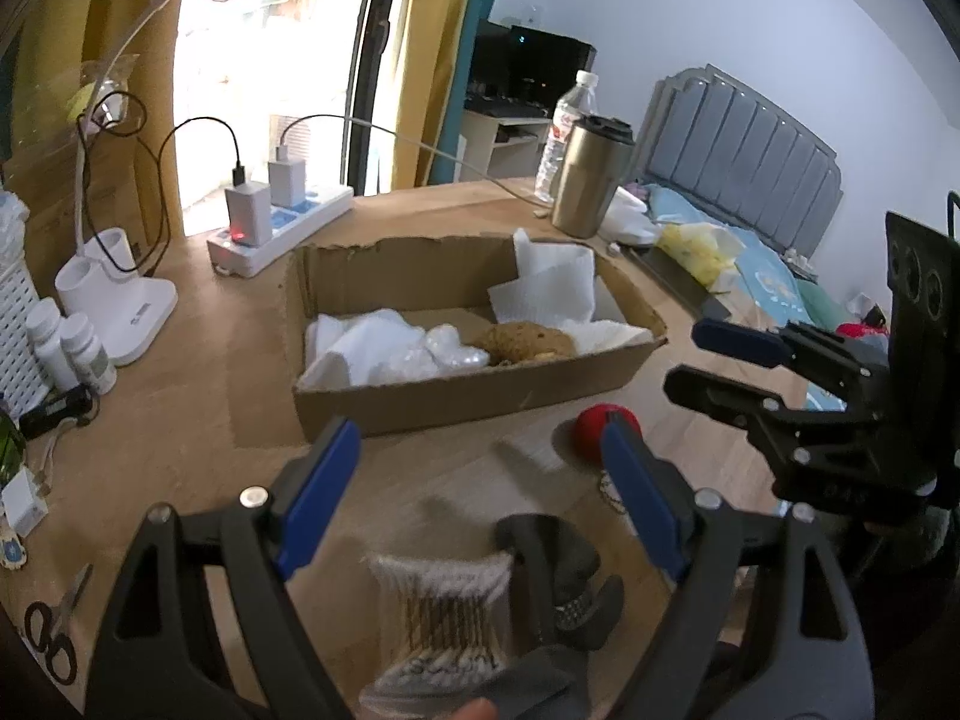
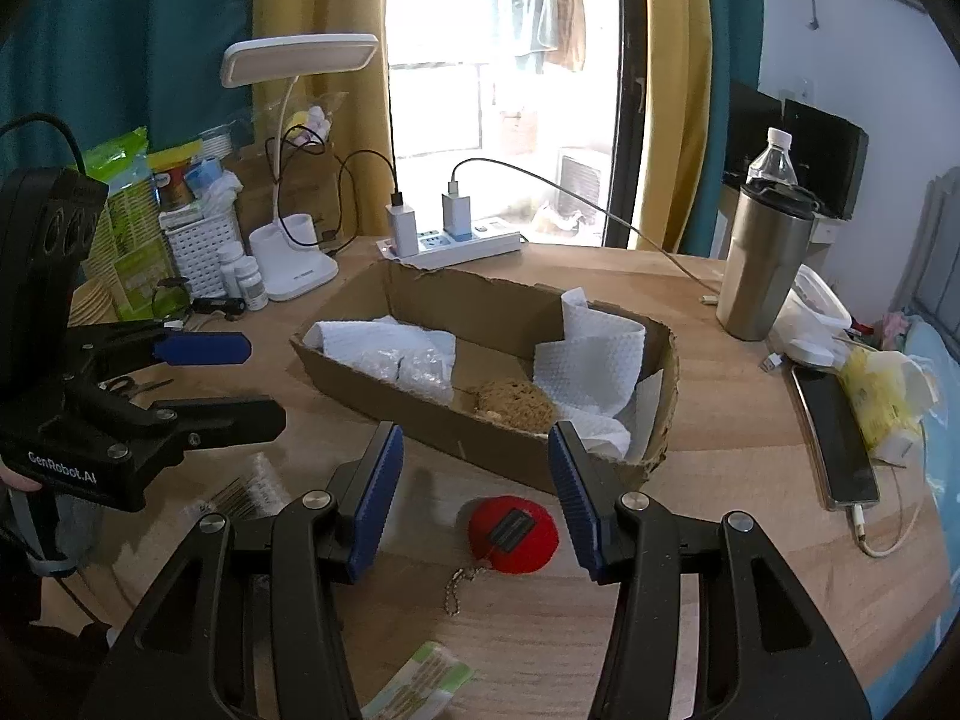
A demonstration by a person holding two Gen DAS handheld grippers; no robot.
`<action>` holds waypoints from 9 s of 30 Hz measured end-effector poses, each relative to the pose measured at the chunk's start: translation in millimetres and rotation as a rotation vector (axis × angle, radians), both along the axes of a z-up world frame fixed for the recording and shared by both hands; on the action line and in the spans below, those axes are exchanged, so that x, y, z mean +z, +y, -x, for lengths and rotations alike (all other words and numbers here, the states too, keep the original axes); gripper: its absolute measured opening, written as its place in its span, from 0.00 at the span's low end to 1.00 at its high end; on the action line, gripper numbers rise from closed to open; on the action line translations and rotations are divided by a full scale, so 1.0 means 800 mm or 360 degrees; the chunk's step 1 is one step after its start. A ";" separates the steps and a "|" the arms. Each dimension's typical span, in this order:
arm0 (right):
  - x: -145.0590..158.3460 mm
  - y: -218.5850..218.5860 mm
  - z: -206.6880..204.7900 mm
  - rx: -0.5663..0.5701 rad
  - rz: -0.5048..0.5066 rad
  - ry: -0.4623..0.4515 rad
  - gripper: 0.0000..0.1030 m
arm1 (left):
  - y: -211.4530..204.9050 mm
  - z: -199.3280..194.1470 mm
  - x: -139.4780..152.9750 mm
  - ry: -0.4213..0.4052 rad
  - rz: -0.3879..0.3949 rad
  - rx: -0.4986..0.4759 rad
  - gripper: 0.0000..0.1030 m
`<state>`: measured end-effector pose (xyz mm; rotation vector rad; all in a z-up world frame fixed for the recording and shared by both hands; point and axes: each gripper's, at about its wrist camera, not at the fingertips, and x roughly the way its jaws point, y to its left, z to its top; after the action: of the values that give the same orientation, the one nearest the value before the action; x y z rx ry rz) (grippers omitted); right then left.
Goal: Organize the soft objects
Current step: 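Move the right tool to the green-white tissue pack while the left tool reaches the cotton swab bag, then grasp the green-white tissue pack with the right tool while the left tool grasps the cotton swab bag, then carry the tissue pack with the right tool while the left tool carries the swab bag over the box, then open the right tool to drop the tissue pack while the left tool releases the swab bag, then grasp the red round plush keychain with the right tool while the left tool grasps the grey dotted sock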
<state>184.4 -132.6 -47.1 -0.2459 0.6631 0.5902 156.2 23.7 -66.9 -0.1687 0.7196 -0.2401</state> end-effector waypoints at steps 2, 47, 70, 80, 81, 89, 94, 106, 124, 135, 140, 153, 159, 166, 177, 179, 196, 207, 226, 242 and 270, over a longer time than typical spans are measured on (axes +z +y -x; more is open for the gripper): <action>0.000 0.001 0.004 0.0002 0.0002 -0.0003 0.52 | 0.002 0.004 0.000 -0.0003 0.0006 0.0006 0.82; -0.072 -0.022 0.073 -0.0018 0.0024 0.0172 0.52 | 0.000 0.057 -0.087 0.0254 -0.0041 0.0164 0.82; -0.086 -0.025 0.062 0.0077 0.0004 0.0265 0.32 | -0.007 0.039 -0.086 0.0291 -0.0049 0.0081 0.49; -0.067 -0.027 0.056 0.0098 -0.0039 0.0206 0.30 | 0.005 0.050 -0.046 0.0097 0.0048 0.0163 0.49; -0.065 -0.026 0.055 0.0102 -0.0041 0.0200 0.30 | 0.006 0.051 -0.042 0.0082 0.0052 0.0167 0.49; -0.051 -0.026 0.046 0.0120 -0.0057 0.0162 0.30 | 0.008 0.050 -0.020 0.0015 0.0029 0.0172 0.49; -0.045 -0.025 0.037 0.0121 -0.0063 0.0151 0.30 | 0.010 0.047 -0.005 -0.0033 0.0018 0.0168 0.49; -0.021 -0.014 0.004 0.0141 -0.0071 0.0108 0.30 | 0.022 0.021 0.015 -0.0079 0.0016 0.0180 0.49; 0.004 -0.002 -0.046 0.0184 -0.0136 0.0056 0.30 | 0.020 -0.027 0.027 -0.0095 0.0008 0.0138 0.49; 0.008 0.009 -0.084 0.0225 -0.0168 0.0045 0.30 | 0.022 -0.058 0.020 -0.0077 0.0002 0.0154 0.49; 0.008 0.020 -0.099 0.0250 -0.0173 0.0048 0.30 | 0.024 -0.073 0.015 -0.0064 0.0010 0.0149 0.49; -0.001 0.048 -0.136 0.0284 -0.0162 0.0075 0.30 | 0.042 -0.111 -0.006 -0.0022 0.0027 0.0184 0.49; -0.010 0.067 -0.155 0.0296 -0.0141 0.0097 0.30 | 0.050 -0.129 -0.016 0.0003 0.0029 0.0199 0.50; -0.017 0.079 -0.173 0.0293 -0.0136 0.0120 0.30 | 0.054 -0.145 -0.029 0.0024 0.0037 0.0202 0.50; -0.022 0.082 -0.181 0.0262 -0.0131 0.0145 0.30 | 0.052 -0.151 -0.034 0.0068 0.0016 0.0200 0.52; -0.021 0.080 -0.179 0.0254 -0.0130 0.0144 0.30 | 0.051 -0.149 -0.032 0.0065 0.0008 0.0206 0.56; 0.006 0.043 -0.127 0.0170 -0.0138 0.0076 0.32 | 0.039 -0.094 0.005 -0.0049 0.0013 0.0220 0.72; 0.015 0.030 -0.091 0.0155 -0.0142 0.0051 0.40 | 0.033 -0.058 0.016 -0.0086 -0.0005 0.0238 0.72; 0.014 0.015 -0.048 0.0133 -0.0119 0.0039 0.51 | 0.017 -0.009 0.019 -0.0124 -0.0006 0.0239 0.82; -0.003 -0.020 -0.021 0.0085 -0.0120 0.0071 0.53 | -0.013 0.016 0.001 -0.0076 -0.0015 0.0205 0.82; -0.074 -0.059 -0.002 0.0006 -0.0123 0.0241 0.53 | -0.088 0.041 -0.085 0.0147 -0.0111 0.0064 0.82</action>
<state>186.1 -179.9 -106.3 -0.1313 0.7843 0.6411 123.7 -46.8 -135.2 -0.1281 0.8147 -0.1693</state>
